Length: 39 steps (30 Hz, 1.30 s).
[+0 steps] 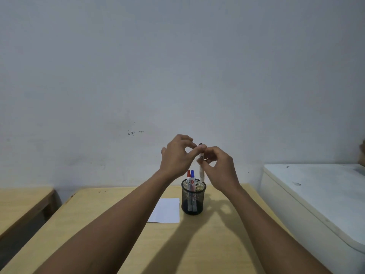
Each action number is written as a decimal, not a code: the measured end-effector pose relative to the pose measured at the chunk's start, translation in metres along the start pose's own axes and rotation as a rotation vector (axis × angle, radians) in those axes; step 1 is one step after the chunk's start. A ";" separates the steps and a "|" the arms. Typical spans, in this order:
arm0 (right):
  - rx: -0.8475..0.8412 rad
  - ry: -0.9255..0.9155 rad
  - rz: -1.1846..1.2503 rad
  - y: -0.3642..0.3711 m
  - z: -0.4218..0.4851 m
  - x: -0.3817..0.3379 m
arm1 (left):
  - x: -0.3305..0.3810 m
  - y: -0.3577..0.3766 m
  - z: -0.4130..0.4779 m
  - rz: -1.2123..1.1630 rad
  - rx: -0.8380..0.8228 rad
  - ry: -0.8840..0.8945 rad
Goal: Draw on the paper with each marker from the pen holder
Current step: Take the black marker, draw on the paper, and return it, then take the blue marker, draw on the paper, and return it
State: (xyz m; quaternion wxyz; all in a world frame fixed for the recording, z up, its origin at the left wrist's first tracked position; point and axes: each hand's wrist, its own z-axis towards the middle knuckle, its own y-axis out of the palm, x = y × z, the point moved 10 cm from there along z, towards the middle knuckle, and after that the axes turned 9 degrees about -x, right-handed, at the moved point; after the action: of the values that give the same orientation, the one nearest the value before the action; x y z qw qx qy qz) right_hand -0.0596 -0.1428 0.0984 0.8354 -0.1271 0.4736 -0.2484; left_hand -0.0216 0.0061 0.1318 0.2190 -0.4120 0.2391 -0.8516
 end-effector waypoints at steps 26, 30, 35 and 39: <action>-0.195 0.208 -0.281 0.066 0.035 0.130 | -0.123 0.113 0.031 0.217 -0.371 -0.325; -0.109 0.204 -0.233 0.048 0.035 0.112 | -0.112 0.101 0.035 0.189 -0.340 -0.302; -0.001 0.159 -0.176 0.018 0.033 0.071 | -0.074 0.061 0.045 0.156 -0.245 -0.223; -0.089 0.209 0.010 0.010 0.033 0.043 | -0.033 0.013 0.047 0.009 -0.128 -0.184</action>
State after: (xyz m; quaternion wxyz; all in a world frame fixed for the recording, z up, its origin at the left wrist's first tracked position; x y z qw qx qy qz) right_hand -0.0097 -0.1585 0.0794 0.7763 -0.1352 0.5691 -0.2349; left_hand 0.0377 0.0043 0.1303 0.2170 -0.5003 0.2739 -0.7922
